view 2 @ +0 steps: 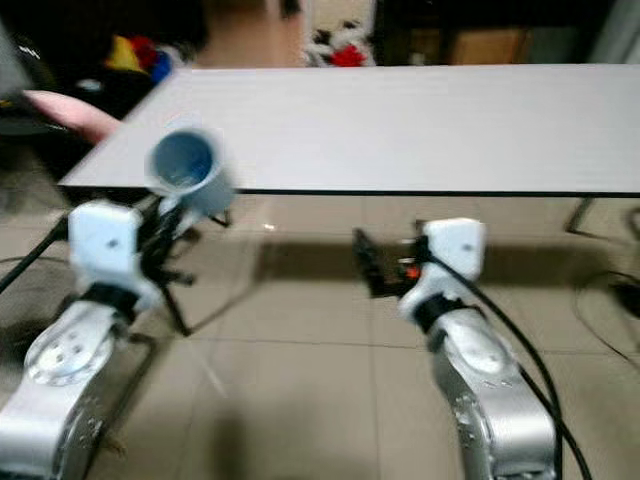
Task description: Setting the table
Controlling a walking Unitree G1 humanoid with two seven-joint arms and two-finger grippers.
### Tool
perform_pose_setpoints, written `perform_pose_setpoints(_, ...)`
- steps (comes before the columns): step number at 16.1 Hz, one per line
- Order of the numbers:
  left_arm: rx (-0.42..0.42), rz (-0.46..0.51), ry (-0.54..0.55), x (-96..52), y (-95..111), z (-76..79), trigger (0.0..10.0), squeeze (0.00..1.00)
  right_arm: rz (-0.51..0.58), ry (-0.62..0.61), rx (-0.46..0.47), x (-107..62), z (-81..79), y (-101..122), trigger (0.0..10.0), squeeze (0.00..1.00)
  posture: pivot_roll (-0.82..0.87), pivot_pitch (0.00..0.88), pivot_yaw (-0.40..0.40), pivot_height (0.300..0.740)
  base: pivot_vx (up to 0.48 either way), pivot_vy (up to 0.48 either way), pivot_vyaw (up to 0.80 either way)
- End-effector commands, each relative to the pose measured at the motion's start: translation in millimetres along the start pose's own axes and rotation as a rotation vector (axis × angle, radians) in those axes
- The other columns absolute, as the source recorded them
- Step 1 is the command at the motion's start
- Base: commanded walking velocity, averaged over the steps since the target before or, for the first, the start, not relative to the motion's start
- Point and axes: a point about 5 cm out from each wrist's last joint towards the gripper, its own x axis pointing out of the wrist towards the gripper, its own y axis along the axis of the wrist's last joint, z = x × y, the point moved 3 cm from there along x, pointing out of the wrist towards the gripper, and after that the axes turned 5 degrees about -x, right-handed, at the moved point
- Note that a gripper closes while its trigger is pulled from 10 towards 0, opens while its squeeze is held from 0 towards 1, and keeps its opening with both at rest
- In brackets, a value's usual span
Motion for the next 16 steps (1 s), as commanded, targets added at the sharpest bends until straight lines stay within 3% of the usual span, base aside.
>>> perform_pose_setpoints(1, 0.019, 0.004, 0.015, -1.5, 1.2, -3.9, 10.0, 0.00, -0.007, 0.023, -0.018, 4.9, -2.9, 0.8, 10.0, 0.00, -0.12, 0.000, 0.060, 0.740, 0.349, 0.000, 0.00)
perform_pose_setpoints(9, 0.018, 0.000, 0.062, -4.7, 1.2, -10.4, 10.0, 0.00, -0.014, 0.074, -0.024, 14.8, -9.6, 1.3, 10.0, 0.00, -0.09, 0.020, 0.037, 0.740, 0.375, 0.000, 0.00)
perform_pose_setpoints(16, 0.011, 0.028, 0.120, -0.8, 10.7, -29.6, 10.0, 0.00, -0.015, 0.083, 0.001, 25.2, -14.8, 0.5, 10.0, 0.00, -0.09, 0.002, 0.041, 0.740, 0.412, 0.000, 0.00)
